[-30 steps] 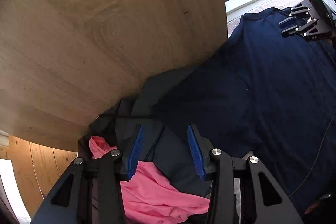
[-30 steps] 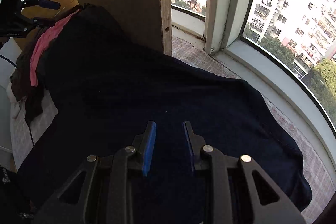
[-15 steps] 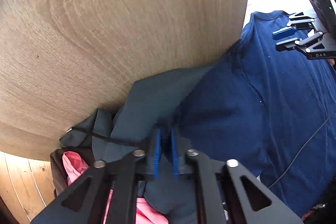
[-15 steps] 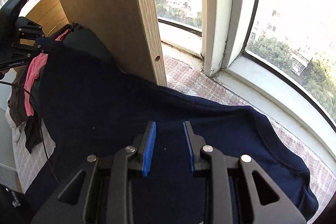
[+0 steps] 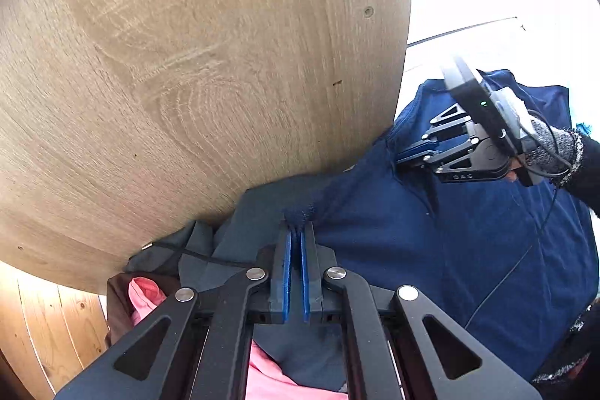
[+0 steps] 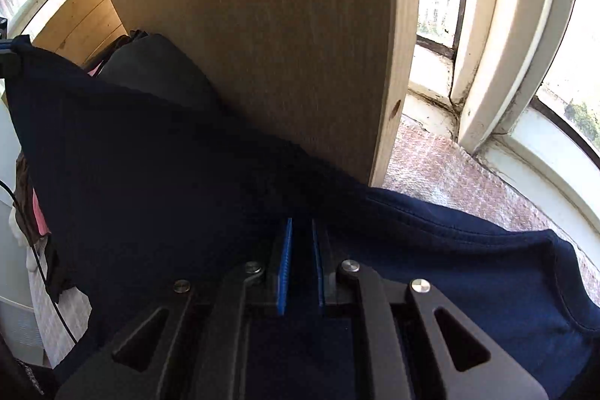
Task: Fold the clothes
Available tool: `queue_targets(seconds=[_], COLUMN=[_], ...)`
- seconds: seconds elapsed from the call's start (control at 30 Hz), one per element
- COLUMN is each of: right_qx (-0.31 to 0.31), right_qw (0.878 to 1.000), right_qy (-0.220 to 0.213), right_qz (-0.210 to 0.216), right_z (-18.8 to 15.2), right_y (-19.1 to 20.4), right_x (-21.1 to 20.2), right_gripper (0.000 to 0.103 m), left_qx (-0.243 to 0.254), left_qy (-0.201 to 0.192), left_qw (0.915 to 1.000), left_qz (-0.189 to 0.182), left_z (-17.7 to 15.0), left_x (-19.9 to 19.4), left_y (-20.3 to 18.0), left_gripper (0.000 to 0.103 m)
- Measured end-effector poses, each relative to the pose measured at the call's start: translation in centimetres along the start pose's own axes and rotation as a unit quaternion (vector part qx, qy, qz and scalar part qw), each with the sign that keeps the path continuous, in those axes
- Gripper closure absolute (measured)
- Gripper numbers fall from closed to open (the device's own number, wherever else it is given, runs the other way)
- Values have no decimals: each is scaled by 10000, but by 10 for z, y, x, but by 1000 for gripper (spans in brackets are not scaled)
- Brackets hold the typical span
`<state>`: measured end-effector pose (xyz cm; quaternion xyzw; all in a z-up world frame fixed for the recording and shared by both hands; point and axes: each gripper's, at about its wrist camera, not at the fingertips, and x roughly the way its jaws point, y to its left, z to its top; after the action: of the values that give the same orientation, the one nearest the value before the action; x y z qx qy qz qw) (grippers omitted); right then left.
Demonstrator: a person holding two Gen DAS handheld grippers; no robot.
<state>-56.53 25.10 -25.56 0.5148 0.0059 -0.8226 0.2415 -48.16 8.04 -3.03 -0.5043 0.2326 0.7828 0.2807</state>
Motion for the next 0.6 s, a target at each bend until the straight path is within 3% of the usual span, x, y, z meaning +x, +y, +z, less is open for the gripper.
queue_targets(seconds=[0.13, 0.3, 0.4, 0.43, 0.5, 0.6], right_qx=[403, 823, 1133, 1202, 1236, 1215], right_qw=[9990, 9961, 9934, 9927, 9923, 9924], right_qy=[-29, -41, 21, 57, 111, 201], right_qz=[215, 330, 196, 121, -9, 33], right_z=[-7, -25, -41, -46, -56, -74], right_y=[-17, -56, -87, -95, -105, -108], right_x=[-11, -47, -66, -71, -82, -95], right_gripper=[92, 92, 91, 91, 91, 87], left_qx=[62, 450, 356, 296, 263, 269], left_qy=[-85, -236, -203, -148, 4, 97], left_qw=[9991, 9878, 9774, 9742, 9741, 9756], left_qz=[-419, -1474, -2074, -2232, -2247, -2177], left_z=[-4, 7, 25, 29, 23, -2], left_x=[-8, 6, 28, 38, 49, 49], left_y=[-39, -132, -185, -200, -225, -240], left_gripper=[100, 99, 92, 80, 66, 67])
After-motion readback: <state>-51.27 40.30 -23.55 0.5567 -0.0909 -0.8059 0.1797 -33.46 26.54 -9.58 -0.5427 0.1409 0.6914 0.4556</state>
